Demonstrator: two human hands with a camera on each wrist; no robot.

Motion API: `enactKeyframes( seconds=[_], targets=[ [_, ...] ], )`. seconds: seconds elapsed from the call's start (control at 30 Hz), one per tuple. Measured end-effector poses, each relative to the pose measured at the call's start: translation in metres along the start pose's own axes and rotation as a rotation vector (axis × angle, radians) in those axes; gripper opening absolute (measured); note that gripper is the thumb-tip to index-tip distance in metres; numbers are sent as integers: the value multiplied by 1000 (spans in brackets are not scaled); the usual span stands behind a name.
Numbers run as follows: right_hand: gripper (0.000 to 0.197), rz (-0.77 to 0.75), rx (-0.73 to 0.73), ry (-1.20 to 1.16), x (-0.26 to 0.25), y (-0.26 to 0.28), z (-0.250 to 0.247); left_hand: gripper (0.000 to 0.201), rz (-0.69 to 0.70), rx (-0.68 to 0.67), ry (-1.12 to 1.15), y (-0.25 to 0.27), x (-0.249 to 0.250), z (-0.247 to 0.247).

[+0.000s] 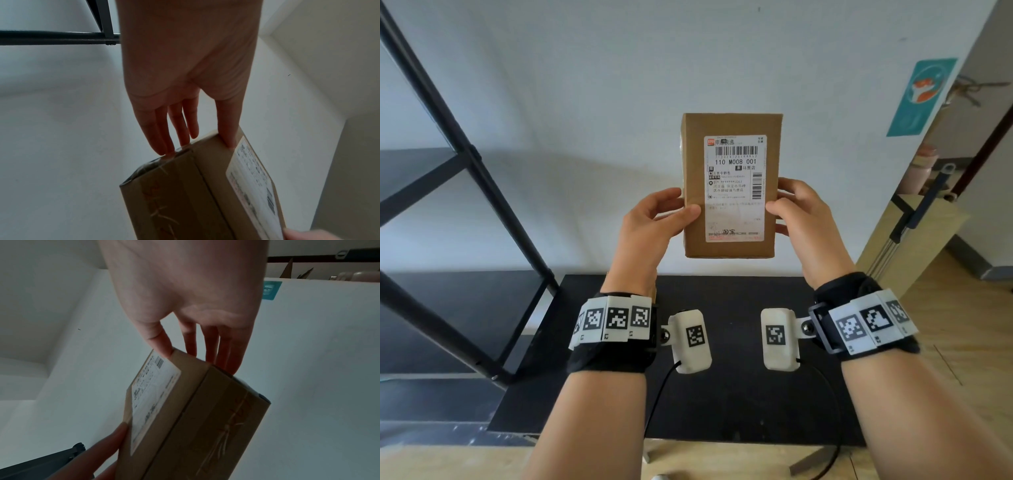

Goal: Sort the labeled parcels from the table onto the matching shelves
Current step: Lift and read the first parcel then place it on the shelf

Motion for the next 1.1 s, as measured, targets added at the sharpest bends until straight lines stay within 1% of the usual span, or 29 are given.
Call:
enactKeyframes(
  seconds=[0.17, 0.3, 0.43, 0.57, 0.67, 0.77, 0.9, 1.03, 1.07, 1.1],
  targets=[
    [35, 30, 7, 33, 3, 1, 2, 59, -26, 13, -12, 1, 1, -2],
    [33, 54, 8, 42, 7, 1, 4, 63, -37, 20, -29, 2, 1, -4],
    [33, 67, 10, 58, 10, 1, 5, 59, -51, 19, -44, 4, -1, -5],
    [33, 77, 8, 84, 15, 1, 7, 48, -68, 25, -62, 6, -6, -6],
    [33, 87, -4, 88, 17, 3, 10, 46, -83, 30, -61, 9, -10, -9],
    [37, 97, -18, 92, 21, 3, 15, 46, -101, 41, -55, 13, -15, -14],
    [43, 119, -59, 104, 32, 4, 29, 51, -142, 50, -69, 21, -27, -25],
    [62, 157, -123, 146, 41, 14, 54, 52, -192, 106, -55, 37, -38, -46],
    [63, 166, -146, 161, 42, 17, 62, 53, -203, 121, -51, 41, -40, -52],
    [59, 171, -171, 171, 44, 21, 71, 53, -212, 131, -45, 46, -43, -59]
  ],
)
Point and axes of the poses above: each hand's wrist, its own y-axis away from the middle knuckle, its own z-axis out of the palm, x = y × z, the point moved 9 cm from there along -y, towards the middle knuckle, and after that the axes turned 15 degrees about -y, right-handed, at the moved point
